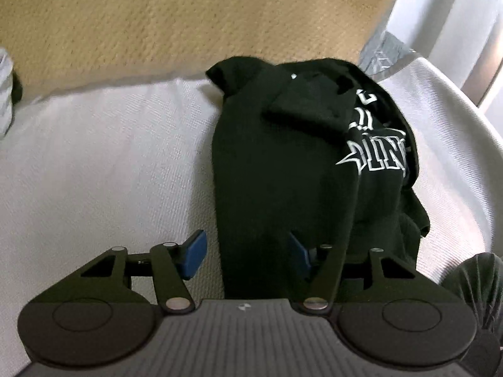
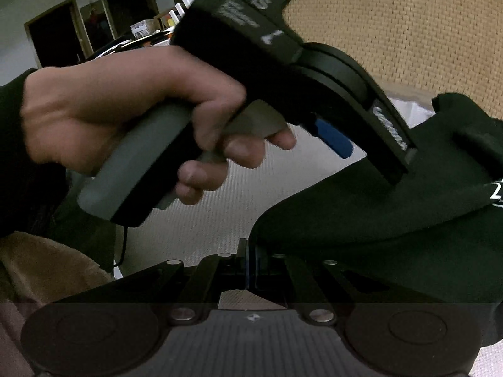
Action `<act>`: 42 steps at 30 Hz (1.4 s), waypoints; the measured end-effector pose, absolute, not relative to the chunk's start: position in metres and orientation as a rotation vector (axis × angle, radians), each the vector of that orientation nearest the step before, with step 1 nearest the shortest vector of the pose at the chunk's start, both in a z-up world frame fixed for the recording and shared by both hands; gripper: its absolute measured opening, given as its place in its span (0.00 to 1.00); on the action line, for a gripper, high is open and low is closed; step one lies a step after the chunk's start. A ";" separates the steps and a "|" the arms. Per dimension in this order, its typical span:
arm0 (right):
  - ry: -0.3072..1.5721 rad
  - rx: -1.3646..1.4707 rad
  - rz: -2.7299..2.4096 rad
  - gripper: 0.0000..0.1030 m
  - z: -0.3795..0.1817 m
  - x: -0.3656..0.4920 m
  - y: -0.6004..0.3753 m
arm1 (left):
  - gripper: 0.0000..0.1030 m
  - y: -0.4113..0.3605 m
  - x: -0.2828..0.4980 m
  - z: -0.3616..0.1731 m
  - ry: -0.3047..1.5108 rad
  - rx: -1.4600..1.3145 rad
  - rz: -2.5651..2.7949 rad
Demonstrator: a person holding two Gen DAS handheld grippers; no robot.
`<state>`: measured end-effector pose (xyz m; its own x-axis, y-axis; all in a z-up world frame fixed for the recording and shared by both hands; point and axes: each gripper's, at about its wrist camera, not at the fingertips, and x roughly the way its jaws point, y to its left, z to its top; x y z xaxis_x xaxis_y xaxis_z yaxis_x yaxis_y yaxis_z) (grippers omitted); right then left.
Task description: Fold clothes
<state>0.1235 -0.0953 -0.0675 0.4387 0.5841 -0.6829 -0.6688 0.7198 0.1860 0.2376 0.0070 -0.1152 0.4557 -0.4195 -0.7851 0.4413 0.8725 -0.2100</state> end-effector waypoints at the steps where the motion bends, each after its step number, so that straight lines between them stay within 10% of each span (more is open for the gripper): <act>1: 0.799 -0.125 0.785 0.04 -0.068 0.121 -0.095 | 0.58 0.010 0.238 -0.117 0.973 0.021 -0.513; 9: 0.797 -0.157 0.816 0.04 -0.071 0.114 -0.093 | 0.57 0.014 0.235 -0.127 1.061 0.002 -0.519; 18: 0.806 -0.173 0.848 0.04 -0.071 0.091 -0.084 | 0.18 0.005 0.230 -0.126 1.119 -0.023 -0.591; 30: 0.831 -0.145 0.831 0.06 -0.068 0.096 -0.100 | 0.08 0.021 0.226 -0.122 1.082 -0.133 -0.534; 42: 0.811 -0.079 0.597 0.32 -0.051 0.152 -0.154 | 0.06 0.032 0.240 -0.125 1.051 -0.093 -0.417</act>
<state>0.1519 -0.1543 -0.0513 0.5344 0.4708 -0.7019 -0.5299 0.8337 0.1557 0.2399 0.0324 -0.1252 0.4266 -0.3772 -0.8220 0.2896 0.9180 -0.2709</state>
